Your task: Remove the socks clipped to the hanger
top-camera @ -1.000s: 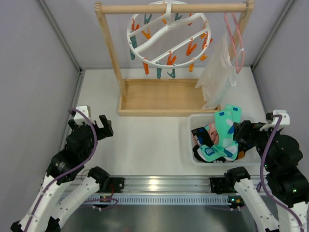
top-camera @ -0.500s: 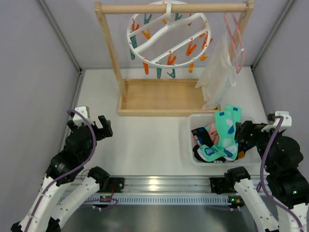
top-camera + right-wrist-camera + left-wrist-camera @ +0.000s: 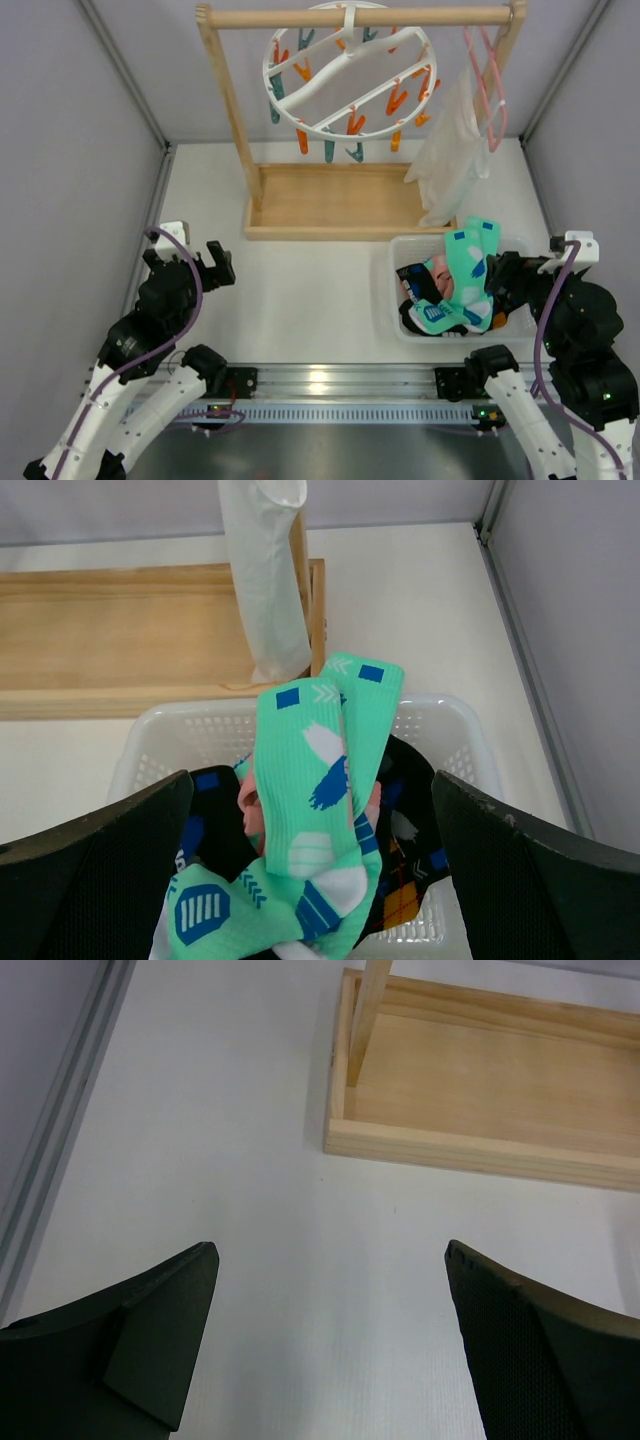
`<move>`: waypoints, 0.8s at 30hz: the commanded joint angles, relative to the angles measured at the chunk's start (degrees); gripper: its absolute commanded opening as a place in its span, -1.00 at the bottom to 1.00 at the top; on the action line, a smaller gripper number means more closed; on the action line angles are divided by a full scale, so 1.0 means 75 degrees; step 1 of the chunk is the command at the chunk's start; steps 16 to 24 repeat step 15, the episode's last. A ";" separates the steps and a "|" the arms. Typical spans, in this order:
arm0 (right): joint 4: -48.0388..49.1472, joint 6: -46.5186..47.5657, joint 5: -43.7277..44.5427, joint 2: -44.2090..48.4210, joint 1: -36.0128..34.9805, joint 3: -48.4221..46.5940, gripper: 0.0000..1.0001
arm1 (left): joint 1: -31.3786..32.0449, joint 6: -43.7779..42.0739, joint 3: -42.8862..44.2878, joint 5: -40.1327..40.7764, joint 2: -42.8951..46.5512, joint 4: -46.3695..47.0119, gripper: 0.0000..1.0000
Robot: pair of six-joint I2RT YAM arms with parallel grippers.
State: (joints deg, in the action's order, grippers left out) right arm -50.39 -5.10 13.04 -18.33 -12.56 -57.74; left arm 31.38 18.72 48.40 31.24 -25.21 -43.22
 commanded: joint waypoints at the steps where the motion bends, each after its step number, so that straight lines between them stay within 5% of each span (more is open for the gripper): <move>1: 0.0321 0.0036 0.0055 0.0018 0.0045 0.0022 0.99 | -0.0058 -0.0140 -0.0055 -0.0076 0.0069 0.0478 0.97; 24: 0.0320 0.0083 0.0008 -0.0123 0.0045 -0.0013 0.99 | -0.0187 -0.0234 -0.0090 -0.0357 0.0045 0.0560 0.97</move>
